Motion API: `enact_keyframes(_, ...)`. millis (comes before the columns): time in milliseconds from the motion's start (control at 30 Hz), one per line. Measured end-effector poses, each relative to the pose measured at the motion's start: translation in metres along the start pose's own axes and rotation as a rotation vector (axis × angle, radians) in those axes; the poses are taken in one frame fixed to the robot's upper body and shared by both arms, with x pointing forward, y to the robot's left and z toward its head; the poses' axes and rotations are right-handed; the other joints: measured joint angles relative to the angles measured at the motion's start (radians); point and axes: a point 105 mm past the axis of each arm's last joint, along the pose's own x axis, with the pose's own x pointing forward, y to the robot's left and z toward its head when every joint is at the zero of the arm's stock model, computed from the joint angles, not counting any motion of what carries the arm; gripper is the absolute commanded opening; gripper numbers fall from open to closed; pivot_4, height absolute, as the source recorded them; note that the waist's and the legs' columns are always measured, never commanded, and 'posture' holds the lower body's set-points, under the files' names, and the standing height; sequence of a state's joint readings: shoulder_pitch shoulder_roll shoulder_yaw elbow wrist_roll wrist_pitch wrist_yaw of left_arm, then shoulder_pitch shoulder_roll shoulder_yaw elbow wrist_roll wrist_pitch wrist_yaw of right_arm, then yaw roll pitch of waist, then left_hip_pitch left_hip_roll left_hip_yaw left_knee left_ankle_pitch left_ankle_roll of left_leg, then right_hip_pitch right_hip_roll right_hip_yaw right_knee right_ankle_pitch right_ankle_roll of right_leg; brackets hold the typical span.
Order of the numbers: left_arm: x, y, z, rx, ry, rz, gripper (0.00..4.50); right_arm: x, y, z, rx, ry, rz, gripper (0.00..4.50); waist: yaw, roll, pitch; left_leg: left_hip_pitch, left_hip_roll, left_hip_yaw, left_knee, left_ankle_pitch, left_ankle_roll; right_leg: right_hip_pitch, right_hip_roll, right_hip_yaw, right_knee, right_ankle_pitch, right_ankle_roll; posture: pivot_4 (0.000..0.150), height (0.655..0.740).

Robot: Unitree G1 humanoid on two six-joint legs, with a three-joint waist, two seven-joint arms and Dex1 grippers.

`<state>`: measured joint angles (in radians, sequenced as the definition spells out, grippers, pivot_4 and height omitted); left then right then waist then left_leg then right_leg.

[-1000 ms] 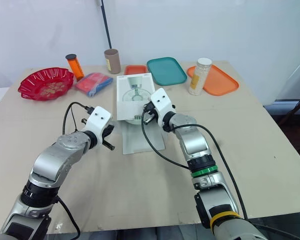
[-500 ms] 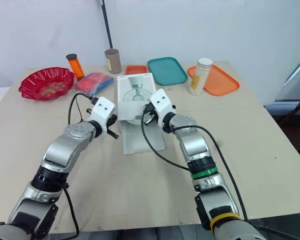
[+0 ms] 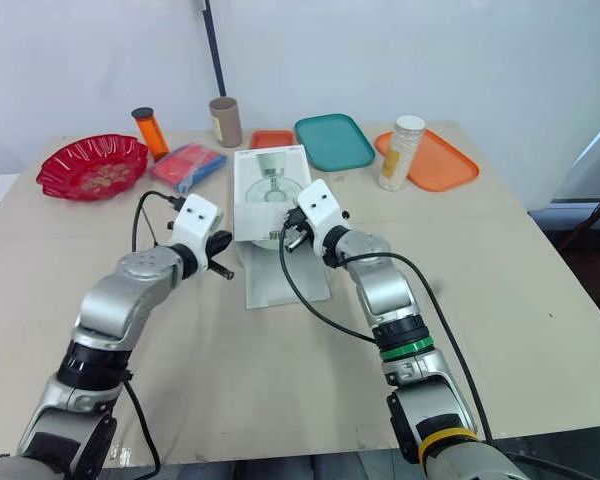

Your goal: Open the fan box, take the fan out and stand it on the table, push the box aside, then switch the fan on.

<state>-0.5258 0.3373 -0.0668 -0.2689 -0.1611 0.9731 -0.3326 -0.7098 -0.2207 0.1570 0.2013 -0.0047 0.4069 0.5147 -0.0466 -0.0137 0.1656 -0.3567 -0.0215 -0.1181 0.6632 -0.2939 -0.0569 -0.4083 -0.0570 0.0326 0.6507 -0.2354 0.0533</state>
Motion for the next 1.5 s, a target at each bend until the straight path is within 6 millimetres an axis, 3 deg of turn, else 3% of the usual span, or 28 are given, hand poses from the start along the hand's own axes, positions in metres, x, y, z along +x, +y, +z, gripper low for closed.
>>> enact_keyframes(267,-0.042,0.003,0.004,-0.097,0.020,-0.001,0.00,0.002,0.004,0.000,0.012,-0.003,-0.002,0.05,0.000,0.000,0.000,0.000,0.000,0.000,0.000,0.000,0.000,0.001,0.000,0.000,0.000,0.000,0.000,0.150,0.7400)
enact_keyframes(600,-0.060,-0.037,0.001,-0.439,0.013,-0.157,0.00,0.002,0.005,-0.001,0.009,-0.001,0.002,0.05,0.000,-0.002,-0.001,0.001,0.000,0.000,0.000,0.000,-0.001,0.002,0.000,0.000,-0.001,0.000,0.000,0.150,0.7400)
enact_keyframes(667,-0.063,-0.035,0.003,-0.473,-0.010,-0.157,0.00,0.001,0.006,-0.001,0.008,-0.001,0.003,0.05,0.000,-0.002,-0.001,0.001,0.000,0.000,0.000,0.001,-0.001,0.002,0.000,0.000,-0.001,0.000,0.000,0.150,0.7400)
enact_keyframes(833,-0.078,-0.006,-0.001,-0.494,-0.035,-0.072,0.00,0.000,0.010,-0.002,0.009,-0.005,0.011,0.05,0.000,-0.003,-0.002,0.001,0.000,0.000,0.000,0.002,-0.003,0.002,0.000,0.000,-0.001,0.000,0.000,0.150,0.7400)
enact_keyframes(933,-0.084,-0.005,-0.007,-0.504,-0.024,-0.078,0.00,0.000,0.011,-0.003,0.013,-0.002,0.013,0.05,0.000,-0.005,-0.003,0.001,0.000,0.000,0.000,0.003,-0.005,0.002,0.000,0.000,-0.001,0.000,0.000,0.150,0.7400)
enact_keyframes(1133,-0.076,-0.022,-0.009,-0.551,0.012,-0.139,0.00,0.000,0.011,-0.004,0.016,0.002,0.013,0.05,0.001,-0.008,-0.005,0.002,0.000,0.000,0.000,0.003,-0.005,0.002,0.000,0.000,-0.001,0.000,-0.001,0.150,0.7400)
enact_keyframes(1267,-0.061,-0.038,0.007,-0.576,-0.004,-0.184,0.00,0.000,0.012,-0.004,0.015,0.002,0.015,0.05,0.002,-0.011,-0.007,0.002,0.000,0.000,-0.001,0.003,-0.006,0.003,0.000,0.000,-0.002,0.000,-0.001,0.150,0.7400)
enact_keyframes(1400,-0.052,-0.065,0.005,-0.657,0.017,-0.250,0.00,-0.001,0.012,-0.004,0.012,0.005,0.016,0.05,0.002,-0.011,-0.007,0.002,0.000,0.000,-0.002,0.003,-0.007,0.002,0.000,0.000,-0.002,0.000,-0.001,0.150,0.7400)
enact_keyframes(1500,-0.053,-0.072,0.000,-0.642,0.051,-0.257,0.00,0.000,0.012,-0.004,0.012,0.009,0.016,0.05,0.001,-0.011,-0.007,0.003,0.001,0.000,-0.003,0.003,-0.006,0.002,0.001,0.001,-0.002,0.001,-0.001,0.150,0.7400)
